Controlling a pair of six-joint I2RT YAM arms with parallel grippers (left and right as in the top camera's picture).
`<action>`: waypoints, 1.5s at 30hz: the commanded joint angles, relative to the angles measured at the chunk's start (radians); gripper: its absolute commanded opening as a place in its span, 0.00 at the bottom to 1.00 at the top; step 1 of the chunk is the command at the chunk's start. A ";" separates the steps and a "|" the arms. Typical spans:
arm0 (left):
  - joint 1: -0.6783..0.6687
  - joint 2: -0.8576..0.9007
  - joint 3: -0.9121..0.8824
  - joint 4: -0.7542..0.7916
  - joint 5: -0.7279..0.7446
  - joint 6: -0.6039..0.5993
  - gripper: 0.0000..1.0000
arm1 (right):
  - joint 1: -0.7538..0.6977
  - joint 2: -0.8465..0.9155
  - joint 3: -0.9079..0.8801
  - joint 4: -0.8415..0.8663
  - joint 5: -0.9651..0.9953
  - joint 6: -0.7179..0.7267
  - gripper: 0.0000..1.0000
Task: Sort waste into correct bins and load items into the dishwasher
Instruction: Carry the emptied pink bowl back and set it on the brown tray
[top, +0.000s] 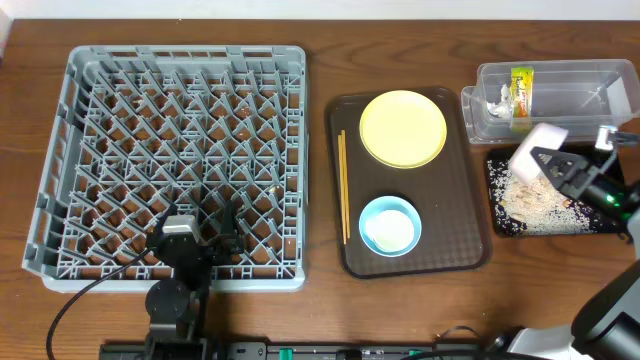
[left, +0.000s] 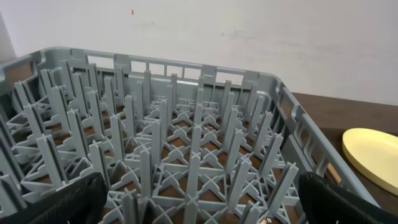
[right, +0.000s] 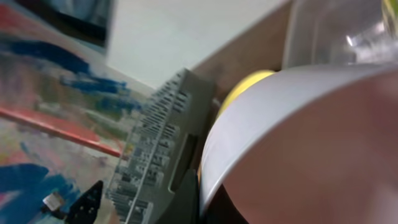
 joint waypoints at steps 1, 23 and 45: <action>0.005 0.002 -0.018 -0.039 -0.033 0.013 0.98 | 0.064 -0.052 0.005 0.006 0.089 0.079 0.01; 0.005 0.002 -0.018 -0.039 -0.033 0.013 0.98 | 0.705 -0.298 0.059 -0.176 1.031 0.219 0.01; 0.005 0.002 -0.018 -0.039 -0.033 0.013 0.98 | 0.907 -0.140 0.059 -0.339 1.188 0.288 0.01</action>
